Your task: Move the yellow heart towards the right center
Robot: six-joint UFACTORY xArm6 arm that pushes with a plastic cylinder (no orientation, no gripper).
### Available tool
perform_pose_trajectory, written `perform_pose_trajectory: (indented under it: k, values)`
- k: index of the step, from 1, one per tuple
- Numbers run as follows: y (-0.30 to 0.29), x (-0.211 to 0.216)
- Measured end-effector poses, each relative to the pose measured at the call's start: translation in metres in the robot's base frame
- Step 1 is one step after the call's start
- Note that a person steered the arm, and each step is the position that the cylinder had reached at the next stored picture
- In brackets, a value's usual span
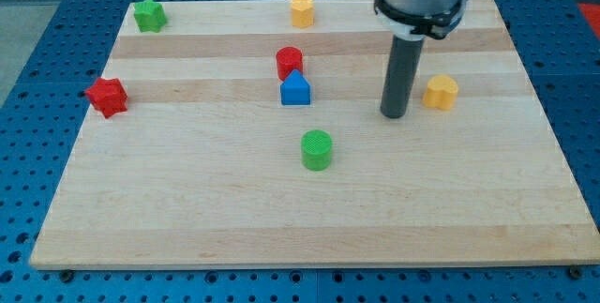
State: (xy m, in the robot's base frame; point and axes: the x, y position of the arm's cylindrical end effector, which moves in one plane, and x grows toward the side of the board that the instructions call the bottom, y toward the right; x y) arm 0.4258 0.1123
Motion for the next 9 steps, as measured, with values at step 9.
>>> perform_pose_trajectory:
  k: [9]
  values:
    - [0.047, -0.041]
